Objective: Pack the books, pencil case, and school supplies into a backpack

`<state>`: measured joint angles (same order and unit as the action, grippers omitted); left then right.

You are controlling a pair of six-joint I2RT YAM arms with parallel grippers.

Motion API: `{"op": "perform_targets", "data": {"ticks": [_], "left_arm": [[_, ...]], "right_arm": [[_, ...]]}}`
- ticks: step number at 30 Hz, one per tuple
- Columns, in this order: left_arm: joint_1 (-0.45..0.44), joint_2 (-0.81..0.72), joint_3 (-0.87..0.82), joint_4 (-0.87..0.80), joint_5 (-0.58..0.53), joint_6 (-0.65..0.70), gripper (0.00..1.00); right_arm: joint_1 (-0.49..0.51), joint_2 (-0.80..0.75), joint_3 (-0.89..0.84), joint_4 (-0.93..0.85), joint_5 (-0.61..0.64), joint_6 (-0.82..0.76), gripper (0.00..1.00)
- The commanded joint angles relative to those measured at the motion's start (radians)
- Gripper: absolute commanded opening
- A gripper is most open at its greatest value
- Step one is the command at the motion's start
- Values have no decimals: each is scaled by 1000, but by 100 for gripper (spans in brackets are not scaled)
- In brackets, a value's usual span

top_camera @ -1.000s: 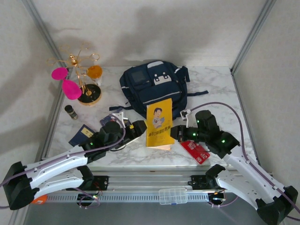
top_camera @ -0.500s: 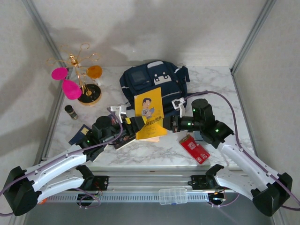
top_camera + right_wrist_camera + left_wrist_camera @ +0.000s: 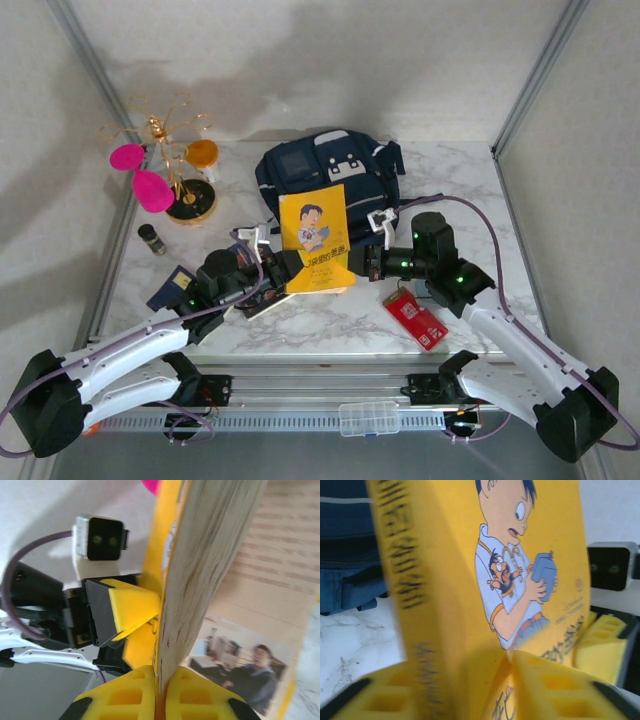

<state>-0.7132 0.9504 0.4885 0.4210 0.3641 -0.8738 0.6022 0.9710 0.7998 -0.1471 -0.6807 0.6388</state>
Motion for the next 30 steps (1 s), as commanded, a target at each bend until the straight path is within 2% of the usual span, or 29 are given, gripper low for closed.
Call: {"op": "perform_targets", "data": {"ticks": [1,2,5,8,10,11,12,16,18,19,21,26,30], "left_arm": [[-6,-21,4,92,66,-9,16],[-6,-19,8,91,66,-5,12],[-5,-7,34,90,54,6,0],[-4,2,68,113,56,4,0],[-4,13,77,167,65,-10,0],[-5,24,85,194,69,-18,0],[-5,34,91,218,76,-25,0],[-5,85,111,304,93,-66,0],[-4,101,117,322,84,-71,0],[-3,108,119,324,74,-70,0],[-3,120,122,316,59,-67,0],[0,143,156,169,4,-16,0],[1,156,149,161,7,-19,0]], "right_arm": [[-8,5,-17,71,-19,-21,4],[-10,6,-18,72,-22,-21,8],[-23,8,-15,19,3,-50,37],[-61,9,-26,-48,72,-54,66],[-96,15,-55,-28,72,-27,92],[-111,20,-70,14,28,-7,98],[-118,24,-79,61,-22,12,99],[-120,55,-119,360,-230,186,99],[-120,68,-136,473,-277,258,98],[-121,73,-136,499,-291,274,94],[-124,77,-130,513,-298,286,83],[-142,58,-140,477,-278,267,41],[-160,61,-158,442,-245,253,10]]}}
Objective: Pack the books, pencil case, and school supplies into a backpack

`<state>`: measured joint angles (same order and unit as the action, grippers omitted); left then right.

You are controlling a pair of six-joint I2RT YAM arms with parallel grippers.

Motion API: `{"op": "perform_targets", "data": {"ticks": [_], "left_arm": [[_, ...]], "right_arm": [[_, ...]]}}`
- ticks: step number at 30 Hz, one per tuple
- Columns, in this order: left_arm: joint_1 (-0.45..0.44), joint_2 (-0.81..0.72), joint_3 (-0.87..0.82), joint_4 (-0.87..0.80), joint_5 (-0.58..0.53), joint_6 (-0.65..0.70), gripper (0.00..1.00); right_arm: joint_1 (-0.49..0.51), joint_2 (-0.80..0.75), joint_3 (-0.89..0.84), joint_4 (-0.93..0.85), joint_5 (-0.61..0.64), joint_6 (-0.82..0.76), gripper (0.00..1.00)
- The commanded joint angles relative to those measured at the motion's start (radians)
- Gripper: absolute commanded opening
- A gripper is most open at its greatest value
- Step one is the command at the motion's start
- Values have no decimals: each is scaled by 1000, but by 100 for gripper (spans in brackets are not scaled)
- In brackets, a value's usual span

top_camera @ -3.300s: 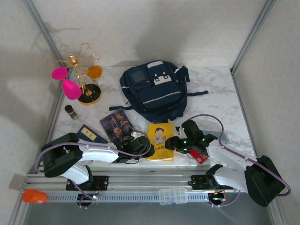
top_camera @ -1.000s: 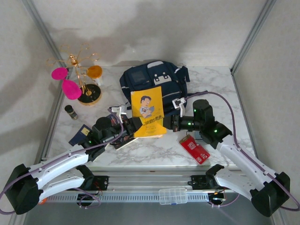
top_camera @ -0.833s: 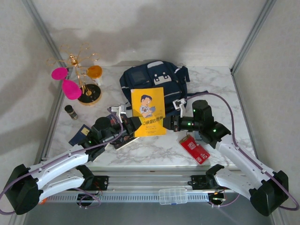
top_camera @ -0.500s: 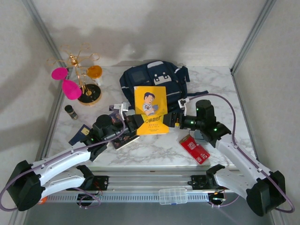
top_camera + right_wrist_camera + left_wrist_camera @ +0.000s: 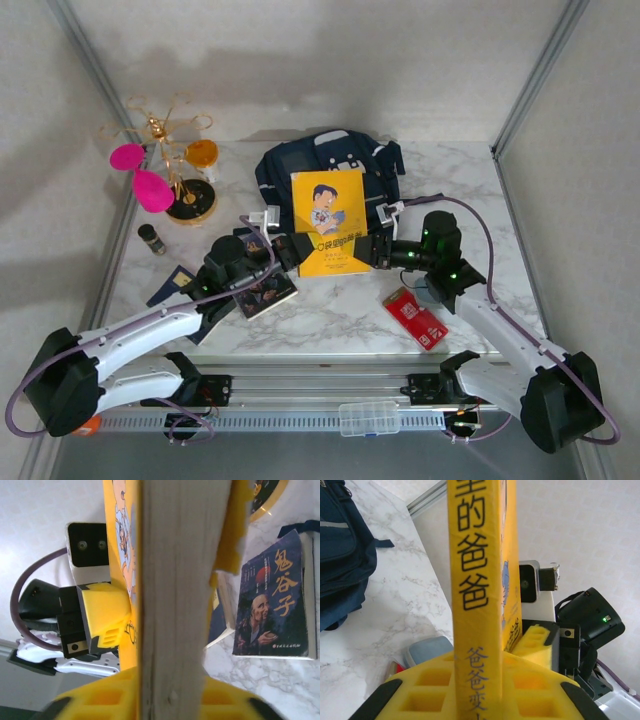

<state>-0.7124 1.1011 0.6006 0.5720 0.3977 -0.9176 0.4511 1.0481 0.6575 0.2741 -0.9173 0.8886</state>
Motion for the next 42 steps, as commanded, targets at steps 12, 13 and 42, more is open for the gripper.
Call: {"op": "perform_targets", "data": {"ticks": [12,13,42], "left_arm": [[11,165,303,-521,-258,450,51],[8,203,332,-549,-261,510,52],[-4,1051,1096,-924,-220,966,60]], "right_arm": [[-245,6,129,-438,208,-166,0],[-287,3,127,-443,210,-163,0],[-609,35,67,-384,181,-124,0]]}}
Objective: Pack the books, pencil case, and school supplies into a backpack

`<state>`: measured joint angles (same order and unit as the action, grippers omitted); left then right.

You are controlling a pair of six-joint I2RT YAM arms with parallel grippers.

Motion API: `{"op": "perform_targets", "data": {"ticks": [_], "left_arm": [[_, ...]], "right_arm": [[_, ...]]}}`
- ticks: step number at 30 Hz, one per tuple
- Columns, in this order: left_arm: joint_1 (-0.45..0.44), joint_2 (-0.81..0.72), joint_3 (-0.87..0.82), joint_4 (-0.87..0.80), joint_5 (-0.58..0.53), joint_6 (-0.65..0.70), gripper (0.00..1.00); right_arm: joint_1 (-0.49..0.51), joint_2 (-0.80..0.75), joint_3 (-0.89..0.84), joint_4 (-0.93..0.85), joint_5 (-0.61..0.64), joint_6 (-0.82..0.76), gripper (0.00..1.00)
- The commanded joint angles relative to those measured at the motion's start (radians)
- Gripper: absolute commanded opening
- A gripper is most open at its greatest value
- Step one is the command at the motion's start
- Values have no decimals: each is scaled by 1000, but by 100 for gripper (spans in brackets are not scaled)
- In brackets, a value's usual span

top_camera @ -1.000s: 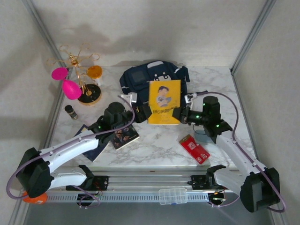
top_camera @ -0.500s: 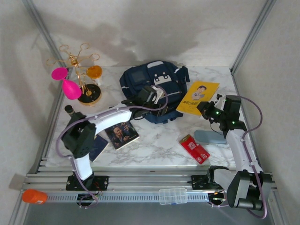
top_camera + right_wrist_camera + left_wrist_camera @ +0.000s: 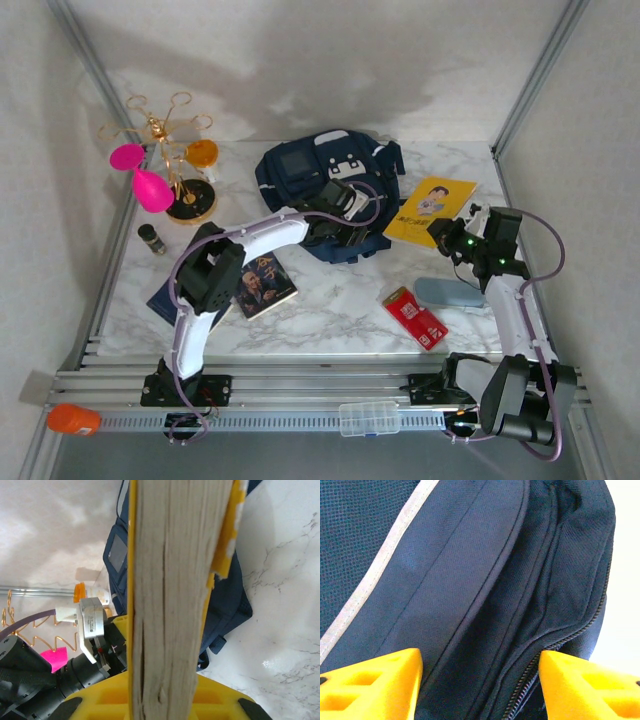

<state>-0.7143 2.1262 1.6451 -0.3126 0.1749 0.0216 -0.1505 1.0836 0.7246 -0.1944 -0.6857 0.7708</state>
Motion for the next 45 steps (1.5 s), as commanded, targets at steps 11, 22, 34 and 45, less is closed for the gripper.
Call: {"op": "perform_targets", "data": {"ticks": [11,22,34,45], "left_arm": [[6,72,100,-89,52,15,46],[-4,115,142,-86,53,-2,31],[1,75,205,-134,51,-4,0],[1,-142,95,-35,-16,-86,0]], "right_arm": [[-21,2,-10,88,-58,-16,0],[-24,9,-25,112,-67,-5,0],[-24,28,5,66,-66,-61,0],[-24,19,52,-51,-118,-137,0]]}}
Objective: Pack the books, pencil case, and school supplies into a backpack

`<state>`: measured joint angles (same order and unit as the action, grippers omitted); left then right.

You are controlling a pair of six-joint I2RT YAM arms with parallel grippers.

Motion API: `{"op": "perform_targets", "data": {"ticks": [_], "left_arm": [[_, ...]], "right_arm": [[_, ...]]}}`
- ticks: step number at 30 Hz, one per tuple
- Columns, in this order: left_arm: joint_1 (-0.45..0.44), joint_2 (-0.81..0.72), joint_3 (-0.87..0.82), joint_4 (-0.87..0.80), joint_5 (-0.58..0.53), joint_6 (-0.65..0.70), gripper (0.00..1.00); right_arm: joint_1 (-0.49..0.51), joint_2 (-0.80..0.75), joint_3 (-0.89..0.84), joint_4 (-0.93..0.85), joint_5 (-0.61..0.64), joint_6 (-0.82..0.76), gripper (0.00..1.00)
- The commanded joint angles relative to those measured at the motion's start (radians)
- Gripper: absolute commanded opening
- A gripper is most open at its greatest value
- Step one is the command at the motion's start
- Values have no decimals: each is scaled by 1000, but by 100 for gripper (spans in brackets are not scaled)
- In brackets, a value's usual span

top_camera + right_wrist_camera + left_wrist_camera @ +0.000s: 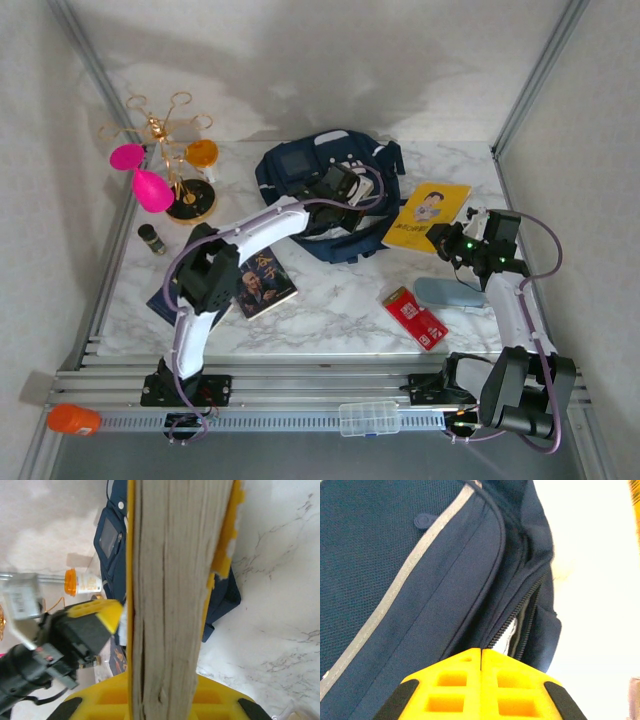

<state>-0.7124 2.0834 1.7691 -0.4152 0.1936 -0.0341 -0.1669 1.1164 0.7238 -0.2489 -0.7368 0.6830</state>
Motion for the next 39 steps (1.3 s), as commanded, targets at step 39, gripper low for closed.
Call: {"op": "perform_targets", "data": {"ticks": [39], "left_arm": [[-27,-226,-80,121,-217,-72,0]], "right_arm": [[263,-167,-33,-173,97,3,0]]}}
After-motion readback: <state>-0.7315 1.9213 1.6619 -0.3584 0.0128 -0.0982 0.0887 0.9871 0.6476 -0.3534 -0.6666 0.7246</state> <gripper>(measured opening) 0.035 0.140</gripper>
